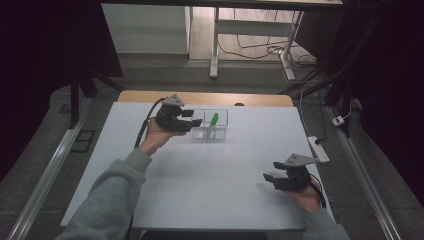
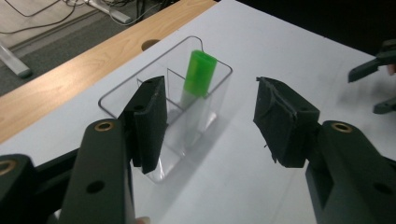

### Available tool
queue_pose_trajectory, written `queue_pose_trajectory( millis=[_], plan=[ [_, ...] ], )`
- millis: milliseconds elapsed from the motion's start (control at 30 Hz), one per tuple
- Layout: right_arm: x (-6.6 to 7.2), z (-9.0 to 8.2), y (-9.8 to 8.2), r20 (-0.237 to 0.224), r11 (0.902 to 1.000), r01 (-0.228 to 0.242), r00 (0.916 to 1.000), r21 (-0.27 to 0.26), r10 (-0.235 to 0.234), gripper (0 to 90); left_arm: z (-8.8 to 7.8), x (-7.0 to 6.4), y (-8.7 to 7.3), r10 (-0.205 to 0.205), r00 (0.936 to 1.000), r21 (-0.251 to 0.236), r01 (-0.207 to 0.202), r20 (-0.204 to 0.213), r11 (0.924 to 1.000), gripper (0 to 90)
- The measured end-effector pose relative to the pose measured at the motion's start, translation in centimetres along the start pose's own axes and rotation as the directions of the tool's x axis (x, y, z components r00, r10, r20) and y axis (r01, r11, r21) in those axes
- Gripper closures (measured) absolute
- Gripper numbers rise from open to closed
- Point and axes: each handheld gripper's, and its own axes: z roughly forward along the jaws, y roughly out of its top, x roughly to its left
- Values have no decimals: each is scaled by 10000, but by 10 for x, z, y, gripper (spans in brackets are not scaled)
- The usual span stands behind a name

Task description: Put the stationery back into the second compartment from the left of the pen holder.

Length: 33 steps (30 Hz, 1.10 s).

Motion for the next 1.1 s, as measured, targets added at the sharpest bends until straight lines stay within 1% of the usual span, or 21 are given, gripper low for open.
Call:
queue_pose_trajectory(
  millis=[100,167,233,367,400,467,567,667,767,833,867,1033,1100],
  plan=[
    [-1,-3,-1,49,9999,-68,10000,-81,69,346,-11,-4,-10,7,10000,-16,-6,60,10000,436],
    [-1,-4,-2,81,9999,-87,9999,-71,87,345,-19,-8,-18,-10,10000,-109,11,79,9999,434],
    [-1,-5,-2,185,9999,-86,9998,-84,87,345,-25,-12,-26,-15,10000,-148,16,76,9999,433],
    [-2,-6,-3,209,9997,-124,9997,-206,128,346,-38,-19,-42,-22,10000,-174,23,54,9998,428],
    [-2,-7,-3,277,9997,-145,9995,-187,150,346,-41,-21,-46,-10,10000,-146,11,66,9999,428],
    [-3,-8,-4,270,9996,-203,9994,-196,209,345,-47,-26,-54,84,10000,-66,-84,14,9999,423],
    [-5,-9,-5,348,9994,-207,9992,-273,216,346,-57,-30,-64,85,10000,-37,-85,9,10000,415],
    [-7,-10,-6,329,9991,-250,9991,-337,261,346,-67,-33,-74,-23,9999,-46,22,-99,10000,409],
    [-8,-11,-7,368,9991,-257,9990,-345,269,346,-75,-36,-86,-73,9994,-50,71,-330,10000,403],
    [-9,-11,-7,369,9990,-284,9989,-338,297,346,-79,-38,-94,-119,9991,-17,118,-404,9999,395],
    [-9,-11,-7,363,9988,-308,9988,-383,322,346,-81,-38,-98,-227,9989,-56,224,-421,9997,393],
    [-9,-12,-7,397,9988,-230,9989,-437,247,346,-88,-42,-119,-495,9972,13,496,-568,9988,372],
    [-8,-11,-7,344,9984,-205,9992,-522,223,346,-90,-43,-127,-660,9961,12,661,-583,9978,364]
  ],
)
